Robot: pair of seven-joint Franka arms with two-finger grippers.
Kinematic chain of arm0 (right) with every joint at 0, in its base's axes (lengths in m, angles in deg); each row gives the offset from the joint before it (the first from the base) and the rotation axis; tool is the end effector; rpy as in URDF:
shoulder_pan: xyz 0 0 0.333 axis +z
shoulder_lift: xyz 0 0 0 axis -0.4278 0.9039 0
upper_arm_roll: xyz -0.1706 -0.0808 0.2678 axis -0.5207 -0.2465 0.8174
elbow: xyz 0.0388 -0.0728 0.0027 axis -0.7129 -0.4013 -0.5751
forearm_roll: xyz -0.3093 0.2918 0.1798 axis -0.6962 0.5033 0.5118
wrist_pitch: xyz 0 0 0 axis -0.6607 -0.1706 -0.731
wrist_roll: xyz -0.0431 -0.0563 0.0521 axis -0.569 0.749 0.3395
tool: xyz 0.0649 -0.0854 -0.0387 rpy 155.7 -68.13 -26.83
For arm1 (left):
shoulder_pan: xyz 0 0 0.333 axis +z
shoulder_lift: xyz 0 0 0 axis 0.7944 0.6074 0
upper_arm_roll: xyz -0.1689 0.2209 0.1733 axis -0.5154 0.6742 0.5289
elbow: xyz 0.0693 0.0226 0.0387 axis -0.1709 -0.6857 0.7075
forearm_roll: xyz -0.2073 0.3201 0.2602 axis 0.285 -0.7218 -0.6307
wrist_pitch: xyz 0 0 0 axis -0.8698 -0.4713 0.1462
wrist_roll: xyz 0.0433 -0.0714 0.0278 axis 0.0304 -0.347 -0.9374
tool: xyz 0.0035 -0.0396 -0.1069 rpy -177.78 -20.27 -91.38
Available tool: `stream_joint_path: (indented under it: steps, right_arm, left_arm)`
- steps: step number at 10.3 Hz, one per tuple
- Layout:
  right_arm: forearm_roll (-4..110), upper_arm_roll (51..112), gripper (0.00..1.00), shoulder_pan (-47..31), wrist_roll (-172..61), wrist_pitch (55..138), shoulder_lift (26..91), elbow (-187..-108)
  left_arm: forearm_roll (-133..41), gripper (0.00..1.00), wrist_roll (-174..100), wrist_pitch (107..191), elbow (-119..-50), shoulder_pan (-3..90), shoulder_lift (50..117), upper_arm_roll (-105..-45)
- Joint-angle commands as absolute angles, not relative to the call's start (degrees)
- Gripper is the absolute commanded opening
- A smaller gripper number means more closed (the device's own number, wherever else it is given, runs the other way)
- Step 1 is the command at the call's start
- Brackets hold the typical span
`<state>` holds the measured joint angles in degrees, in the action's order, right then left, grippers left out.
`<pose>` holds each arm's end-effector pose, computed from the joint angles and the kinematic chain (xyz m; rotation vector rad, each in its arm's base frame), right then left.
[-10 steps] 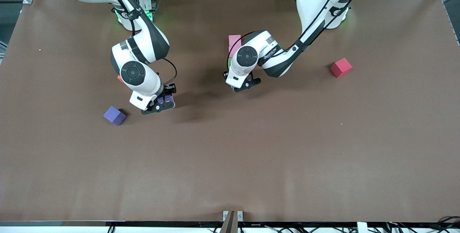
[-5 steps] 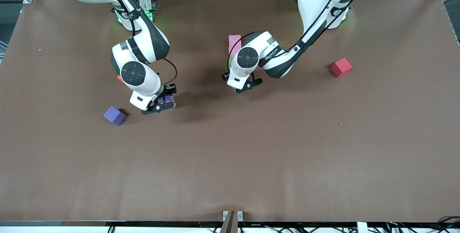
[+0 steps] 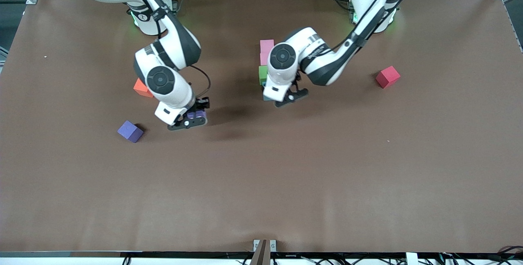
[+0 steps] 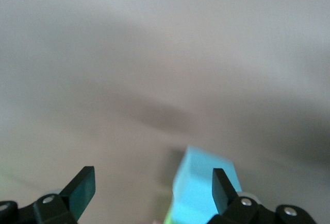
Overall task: Arrange blocks into number 1
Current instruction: 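Place the blue-violet cube below cyan with the right gripper while the left withdraws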
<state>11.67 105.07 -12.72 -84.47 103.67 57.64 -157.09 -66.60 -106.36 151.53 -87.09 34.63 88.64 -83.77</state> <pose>0.5817 0.3373 0.2583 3.1200 0.2382 -0.2090 0.5098 -0.4746 0.2331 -2.9601 -0.6792 0.2080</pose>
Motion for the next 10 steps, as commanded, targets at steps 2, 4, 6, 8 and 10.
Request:
stream_joint_path:
  steps: [2,4,6,8,10]
  right_arm:
    - [12.07,104.62,0.00,-4.18,-97.35,102.53,67.93,-143.38]
    - [11.89,102.78,0.00,1.62,-103.42,102.44,71.11,-138.70]
    - [11.54,101.46,0.00,6.29,-109.66,102.44,74.01,-135.44]
    - [11.63,100.06,0.00,9.99,-113.89,102.36,76.12,-133.07]
    - [11.37,99.00,0.00,12.71,-117.68,100.00,80.15,-127.99]
  left_arm:
    - [-74.02,1.00,-102.80,149.09,-85.73,48.96,84.18,-83.37]
    - [-80.42,1.00,-102.62,146.46,-85.65,54.07,81.46,-83.37]
    - [-84.66,1.00,-99.05,145.57,-85.64,59.69,77.78,-83.37]
    - [-84.41,1.00,-86.69,144.17,-85.73,64.88,73.73,-83.54]
    - [-81.97,1.00,-81.71,141.98,-86.17,65.43,72.48,-83.98]
